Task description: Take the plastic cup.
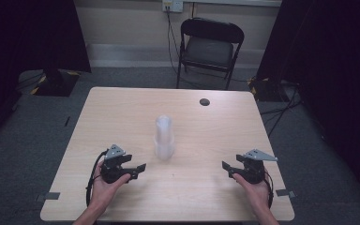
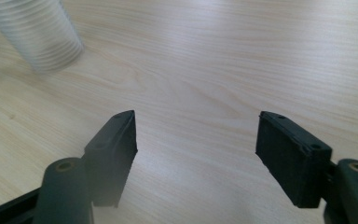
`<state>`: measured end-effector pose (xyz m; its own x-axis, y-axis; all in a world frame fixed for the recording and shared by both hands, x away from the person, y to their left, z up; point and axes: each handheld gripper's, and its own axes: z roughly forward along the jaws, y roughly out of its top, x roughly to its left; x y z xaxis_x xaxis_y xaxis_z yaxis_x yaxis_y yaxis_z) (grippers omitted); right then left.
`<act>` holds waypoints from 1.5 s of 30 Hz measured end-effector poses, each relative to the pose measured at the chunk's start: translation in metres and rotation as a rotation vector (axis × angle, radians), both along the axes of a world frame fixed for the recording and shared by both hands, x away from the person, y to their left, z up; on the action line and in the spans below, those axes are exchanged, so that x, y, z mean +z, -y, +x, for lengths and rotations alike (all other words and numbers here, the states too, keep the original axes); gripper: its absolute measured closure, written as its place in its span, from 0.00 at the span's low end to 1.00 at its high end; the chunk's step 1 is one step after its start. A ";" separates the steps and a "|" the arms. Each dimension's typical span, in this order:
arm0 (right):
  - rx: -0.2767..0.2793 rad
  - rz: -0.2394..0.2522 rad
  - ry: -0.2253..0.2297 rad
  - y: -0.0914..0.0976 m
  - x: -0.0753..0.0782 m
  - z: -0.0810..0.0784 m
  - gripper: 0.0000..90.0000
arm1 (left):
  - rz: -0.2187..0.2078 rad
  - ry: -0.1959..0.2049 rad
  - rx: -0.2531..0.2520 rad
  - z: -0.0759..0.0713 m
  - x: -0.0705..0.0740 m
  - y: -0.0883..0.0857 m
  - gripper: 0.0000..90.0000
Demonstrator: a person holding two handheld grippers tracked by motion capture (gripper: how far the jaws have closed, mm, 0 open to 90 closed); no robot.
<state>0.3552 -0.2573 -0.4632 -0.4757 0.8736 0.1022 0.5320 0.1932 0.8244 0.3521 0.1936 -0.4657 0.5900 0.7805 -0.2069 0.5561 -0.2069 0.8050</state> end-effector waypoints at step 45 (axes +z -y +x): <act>0.098 0.001 0.023 -0.014 0.000 -0.006 0.41 | -0.025 0.253 -0.099 0.034 0.086 0.048 0.18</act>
